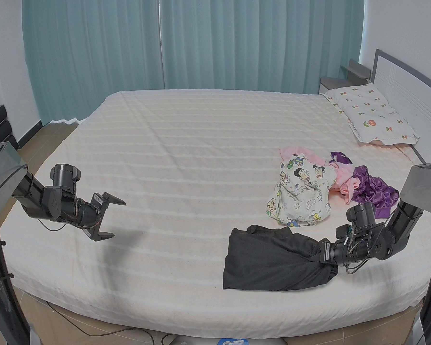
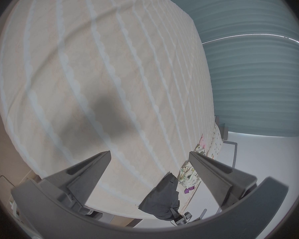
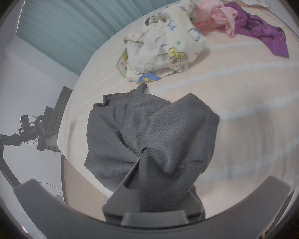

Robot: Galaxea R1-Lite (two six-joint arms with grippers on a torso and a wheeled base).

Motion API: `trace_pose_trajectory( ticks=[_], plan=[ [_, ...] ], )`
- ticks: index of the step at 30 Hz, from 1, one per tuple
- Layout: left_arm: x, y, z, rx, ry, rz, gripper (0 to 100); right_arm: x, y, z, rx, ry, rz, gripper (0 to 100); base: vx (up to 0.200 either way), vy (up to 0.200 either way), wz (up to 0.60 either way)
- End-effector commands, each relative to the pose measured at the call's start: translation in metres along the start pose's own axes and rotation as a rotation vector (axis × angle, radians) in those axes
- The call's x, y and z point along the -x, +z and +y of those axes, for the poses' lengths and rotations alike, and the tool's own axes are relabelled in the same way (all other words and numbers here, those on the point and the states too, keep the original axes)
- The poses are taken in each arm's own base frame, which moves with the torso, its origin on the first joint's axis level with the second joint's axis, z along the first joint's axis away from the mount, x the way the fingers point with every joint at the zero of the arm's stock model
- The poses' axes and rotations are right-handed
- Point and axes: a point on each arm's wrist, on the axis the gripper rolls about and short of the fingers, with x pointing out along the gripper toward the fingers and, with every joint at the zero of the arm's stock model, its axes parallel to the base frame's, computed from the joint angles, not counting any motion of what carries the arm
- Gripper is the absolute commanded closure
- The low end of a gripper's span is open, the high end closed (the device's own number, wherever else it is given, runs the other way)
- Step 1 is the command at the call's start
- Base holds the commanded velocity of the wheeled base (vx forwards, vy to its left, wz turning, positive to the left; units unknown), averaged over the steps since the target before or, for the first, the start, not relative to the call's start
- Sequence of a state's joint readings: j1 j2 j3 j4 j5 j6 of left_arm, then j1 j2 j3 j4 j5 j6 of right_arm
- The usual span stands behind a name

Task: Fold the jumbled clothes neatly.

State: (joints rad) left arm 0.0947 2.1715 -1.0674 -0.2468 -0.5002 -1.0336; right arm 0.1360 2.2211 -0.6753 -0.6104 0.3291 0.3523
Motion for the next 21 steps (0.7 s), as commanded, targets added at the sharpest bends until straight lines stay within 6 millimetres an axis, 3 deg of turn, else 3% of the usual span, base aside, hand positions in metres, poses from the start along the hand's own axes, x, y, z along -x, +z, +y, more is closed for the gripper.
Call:
trace_pose_trajectory(
  ticks=[1,12,13,18,21],
  plan=[
    [-0.0001,0.0002,0.0002,0.001,0.0,0.0,0,0.0007,-0.0008,-0.002,0.001,-0.004,0.002,100,0.0,-0.2,0.0],
    [-0.0001,0.0002,0.0002,0.001,0.0,0.0,0,0.0003,-0.002,-0.0021,0.006,-0.004,0.007,100,0.0,-0.2,0.0],
    [-0.0001,0.0002,0.0002,0.001,0.0,0.0,0,-0.0007,-0.0029,-0.0016,0.007,-0.004,0.011,0,0.0,-0.2,0.0],
    [-0.0001,0.0002,0.0002,0.001,0.0,0.0,0,-0.0001,-0.0037,0.0016,0.02,0.001,0.012,0,0.0,-0.2,0.0],
    [-0.0001,0.0002,0.0002,0.001,0.0,0.0,0,0.0013,-0.0054,0.002,0.02,0.001,0.011,0,0.0,0.0,0.0]
  ],
)
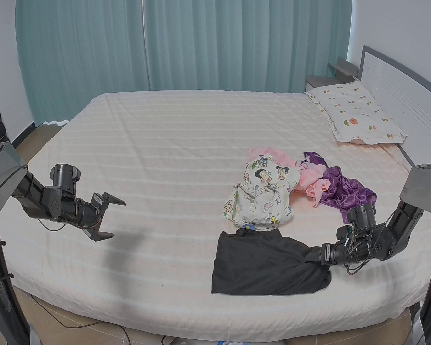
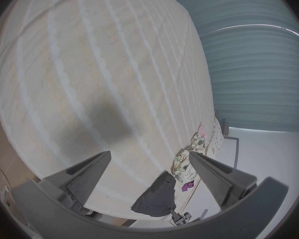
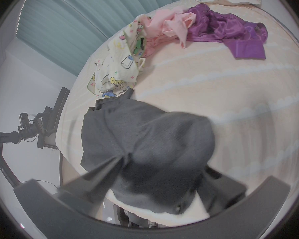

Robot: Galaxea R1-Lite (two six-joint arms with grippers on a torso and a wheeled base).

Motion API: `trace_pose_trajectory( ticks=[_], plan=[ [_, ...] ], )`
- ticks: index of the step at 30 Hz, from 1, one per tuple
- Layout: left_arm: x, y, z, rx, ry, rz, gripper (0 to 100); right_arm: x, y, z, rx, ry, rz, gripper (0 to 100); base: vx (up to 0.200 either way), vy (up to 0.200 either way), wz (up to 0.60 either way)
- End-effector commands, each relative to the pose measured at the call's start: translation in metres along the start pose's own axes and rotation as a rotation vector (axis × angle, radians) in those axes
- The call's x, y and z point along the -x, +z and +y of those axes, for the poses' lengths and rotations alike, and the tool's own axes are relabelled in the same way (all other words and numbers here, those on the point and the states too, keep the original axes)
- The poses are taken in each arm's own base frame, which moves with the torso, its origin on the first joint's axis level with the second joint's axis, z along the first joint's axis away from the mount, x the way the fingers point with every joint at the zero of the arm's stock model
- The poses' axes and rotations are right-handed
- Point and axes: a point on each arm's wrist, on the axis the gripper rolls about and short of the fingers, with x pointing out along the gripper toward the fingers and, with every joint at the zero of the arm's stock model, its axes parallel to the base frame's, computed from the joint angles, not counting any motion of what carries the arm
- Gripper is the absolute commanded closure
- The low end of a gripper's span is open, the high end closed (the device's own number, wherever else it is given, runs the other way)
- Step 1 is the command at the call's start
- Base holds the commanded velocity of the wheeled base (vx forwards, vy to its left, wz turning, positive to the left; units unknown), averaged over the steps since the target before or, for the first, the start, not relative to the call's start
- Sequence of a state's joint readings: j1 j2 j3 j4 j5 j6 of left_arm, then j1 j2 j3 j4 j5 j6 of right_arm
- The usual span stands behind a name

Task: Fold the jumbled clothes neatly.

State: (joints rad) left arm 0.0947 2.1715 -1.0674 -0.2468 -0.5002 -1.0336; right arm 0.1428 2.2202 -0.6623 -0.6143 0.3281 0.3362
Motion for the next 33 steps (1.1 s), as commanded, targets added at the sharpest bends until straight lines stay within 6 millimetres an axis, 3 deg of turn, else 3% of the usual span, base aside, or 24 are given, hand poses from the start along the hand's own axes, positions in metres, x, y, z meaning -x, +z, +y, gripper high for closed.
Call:
trace_pose_trajectory(
  ticks=[1,4,9,14,23,29,33],
  plan=[
    [0.0,0.0,0.0,0.001,0.0,0.0,0,0.006,0.003,0.002,-0.001,0.006,-0.031,0,0.0,0.0,0.0],
    [0.0,0.0,0.0,0.001,0.0,0.0,0,0.009,0.006,-0.002,-0.017,-0.011,-0.056,0,0.0,0.0,0.0],
    [0.0,0.0,0.0,0.001,0.0,0.0,0,-0.002,0.008,-0.008,-0.076,-0.033,-0.052,0,0.0,0.0,0.0],
    [0.0,0.0,0.0,0.001,0.001,-0.002,0,-0.009,0.009,0.01,-0.166,0.007,-0.059,0,0.0,0.0,0.0],
    [0.0,0.001,0.0,0.001,0.001,-0.007,0,-0.02,0.0,0.02,-0.148,-0.021,-0.06,0,0.0,0.0,0.0],
    [0.0,0.001,0.0,0.001,0.0,-0.006,0,-0.01,-0.004,0.014,-0.134,-0.076,-0.076,0,0.0,0.0,0.0],
    [0.0,0.001,0.0,0.001,0.0,-0.006,0,0.008,-0.015,0.002,-0.012,-0.007,-0.046,0,0.0,0.0,0.0]
  ],
)
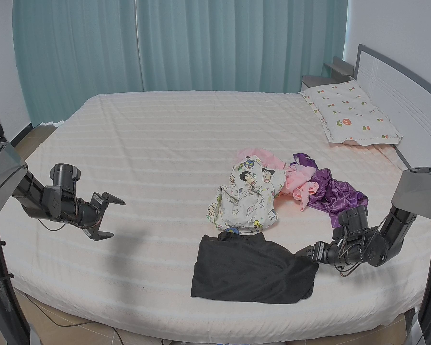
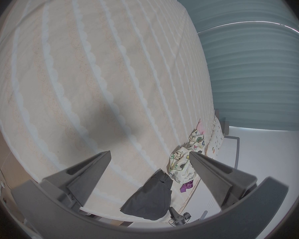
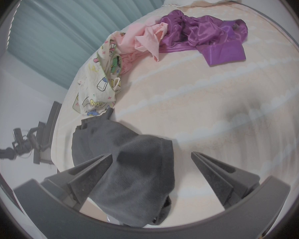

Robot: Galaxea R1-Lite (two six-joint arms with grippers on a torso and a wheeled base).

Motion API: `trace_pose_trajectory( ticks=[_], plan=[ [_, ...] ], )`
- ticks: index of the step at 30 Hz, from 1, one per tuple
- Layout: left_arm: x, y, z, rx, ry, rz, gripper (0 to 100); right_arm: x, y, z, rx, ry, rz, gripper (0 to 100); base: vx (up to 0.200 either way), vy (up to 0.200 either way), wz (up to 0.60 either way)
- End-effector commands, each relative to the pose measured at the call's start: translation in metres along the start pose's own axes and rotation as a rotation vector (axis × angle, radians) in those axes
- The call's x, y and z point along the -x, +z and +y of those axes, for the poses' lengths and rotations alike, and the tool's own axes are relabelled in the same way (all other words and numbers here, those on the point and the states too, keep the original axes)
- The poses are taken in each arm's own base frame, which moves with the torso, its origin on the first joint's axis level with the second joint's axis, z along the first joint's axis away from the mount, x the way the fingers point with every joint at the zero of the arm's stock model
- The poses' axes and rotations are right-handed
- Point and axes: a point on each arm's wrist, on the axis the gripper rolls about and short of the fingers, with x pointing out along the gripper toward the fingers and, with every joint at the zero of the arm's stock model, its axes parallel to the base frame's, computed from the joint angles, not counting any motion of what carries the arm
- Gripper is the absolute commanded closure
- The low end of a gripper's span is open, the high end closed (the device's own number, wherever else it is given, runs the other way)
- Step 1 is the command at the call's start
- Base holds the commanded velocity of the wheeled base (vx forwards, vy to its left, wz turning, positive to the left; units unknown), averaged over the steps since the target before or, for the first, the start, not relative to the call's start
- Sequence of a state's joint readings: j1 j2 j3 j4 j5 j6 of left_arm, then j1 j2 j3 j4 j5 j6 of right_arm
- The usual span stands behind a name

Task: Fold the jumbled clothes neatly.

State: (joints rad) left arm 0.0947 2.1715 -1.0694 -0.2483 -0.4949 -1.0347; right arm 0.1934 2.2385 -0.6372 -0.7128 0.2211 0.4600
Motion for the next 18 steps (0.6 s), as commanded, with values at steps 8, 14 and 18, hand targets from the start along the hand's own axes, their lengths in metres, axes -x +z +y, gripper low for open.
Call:
trace_pose_trajectory(
  ticks=[8,14,18],
  plan=[
    [0.0,0.0,0.0,0.001,0.0,0.0,0,0.023,-0.031,-0.013,0.17,0.137,0.068,0,0.0,0.0,0.0],
    [0.0,0.0,0.0,0.0,0.0,0.0,0,0.026,-0.044,-0.013,0.273,0.198,0.092,0,0.0,0.0,0.0],
    [0.0,0.0,0.0,0.0,0.0,0.0,0,0.021,-0.055,-0.004,0.315,0.215,0.132,0,0.0,0.0,0.0]
  ],
)
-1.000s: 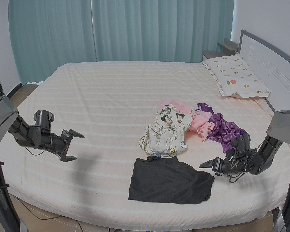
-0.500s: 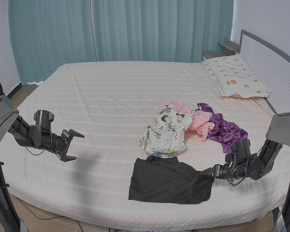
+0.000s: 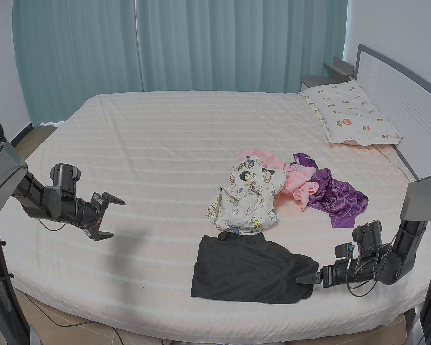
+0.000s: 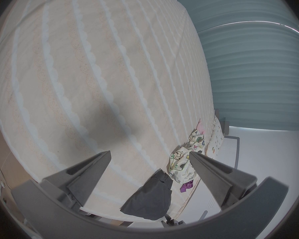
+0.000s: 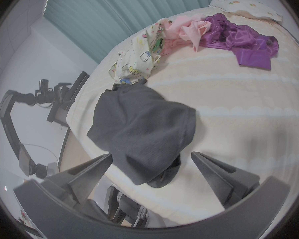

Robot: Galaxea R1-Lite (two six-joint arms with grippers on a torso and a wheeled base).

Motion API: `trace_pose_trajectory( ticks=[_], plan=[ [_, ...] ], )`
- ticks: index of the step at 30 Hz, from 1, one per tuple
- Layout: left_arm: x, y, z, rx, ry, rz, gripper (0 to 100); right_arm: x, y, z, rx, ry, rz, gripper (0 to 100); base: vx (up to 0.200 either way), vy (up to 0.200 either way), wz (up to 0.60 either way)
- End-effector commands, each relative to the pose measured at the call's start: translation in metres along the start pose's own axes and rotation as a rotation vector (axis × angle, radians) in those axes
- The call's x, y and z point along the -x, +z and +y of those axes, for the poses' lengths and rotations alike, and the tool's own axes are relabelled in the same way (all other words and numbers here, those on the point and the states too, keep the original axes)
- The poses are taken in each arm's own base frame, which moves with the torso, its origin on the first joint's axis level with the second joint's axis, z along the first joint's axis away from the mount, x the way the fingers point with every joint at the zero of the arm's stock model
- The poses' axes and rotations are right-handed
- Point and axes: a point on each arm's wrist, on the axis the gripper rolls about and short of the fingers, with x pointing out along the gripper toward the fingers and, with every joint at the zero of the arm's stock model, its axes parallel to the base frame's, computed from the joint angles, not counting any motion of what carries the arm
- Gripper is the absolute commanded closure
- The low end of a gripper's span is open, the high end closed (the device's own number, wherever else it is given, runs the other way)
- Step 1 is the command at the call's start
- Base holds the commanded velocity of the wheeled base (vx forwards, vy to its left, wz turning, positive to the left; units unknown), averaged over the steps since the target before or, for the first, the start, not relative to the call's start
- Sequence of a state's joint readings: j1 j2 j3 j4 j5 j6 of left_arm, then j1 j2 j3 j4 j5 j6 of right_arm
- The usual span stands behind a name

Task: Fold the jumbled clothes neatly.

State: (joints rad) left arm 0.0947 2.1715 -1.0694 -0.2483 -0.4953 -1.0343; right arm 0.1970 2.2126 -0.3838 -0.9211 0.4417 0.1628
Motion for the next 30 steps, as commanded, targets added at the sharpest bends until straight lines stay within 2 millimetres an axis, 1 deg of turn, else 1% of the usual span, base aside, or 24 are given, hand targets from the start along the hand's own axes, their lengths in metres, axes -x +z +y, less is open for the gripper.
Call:
trace_pose_trajectory(
  ticks=[1,4,5,7,11,14,19,21,28,29,30],
  plan=[
    [0.0,0.0,0.0,0.0,0.0,0.0,0,-0.009,-0.011,0.008,0.024,0.015,0.053,0,0.0,0.0,0.0],
    [0.0,0.0,0.0,0.002,0.0,0.0,0,-0.012,-0.014,0.009,0.024,0.014,0.07,0,0.0,0.0,0.0],
    [0.0,0.0,0.0,0.0,0.0,0.0,0,-0.013,-0.015,0.008,0.023,0.009,0.076,100,0.0,0.0,0.0],
    [0.0,0.0,0.0,0.0,0.0,0.0,0,-0.012,-0.016,0.01,0.027,0.006,0.078,100,0.0,0.0,0.0],
    [0.0,0.0,0.0,0.0,0.0,0.0,0,0.002,-0.016,0.013,0.029,0.002,0.065,100,0.0,0.0,0.0],
    [0.0,0.0,0.0,0.002,0.0,0.0,0,0.006,-0.017,0.01,0.027,-0.006,0.064,100,0.0,0.0,0.0],
    [0.0,0.0,0.0,0.002,0.0,0.0,0,0.008,-0.029,0.009,0.088,-0.008,0.108,100,0.0,0.0,0.0],
    [0.0,0.0,0.0,0.002,0.0,0.0,0,0.008,-0.031,0.008,0.113,-0.01,0.118,100,0.0,0.0,0.0],
    [0.0,0.0,0.0,0.0,0.0,0.0,0,0.012,-0.033,0.008,0.115,-0.017,0.149,100,0.0,0.0,0.0],
    [0.0,0.0,0.0,0.0,0.0,0.0,0,0.011,-0.033,0.007,0.13,-0.019,0.157,0,0.0,0.0,0.0],
    [0.0,0.0,0.0,0.0,0.0,0.0,0,0.01,-0.032,0.006,0.134,-0.019,0.152,0,0.0,0.0,0.0]
  ],
)
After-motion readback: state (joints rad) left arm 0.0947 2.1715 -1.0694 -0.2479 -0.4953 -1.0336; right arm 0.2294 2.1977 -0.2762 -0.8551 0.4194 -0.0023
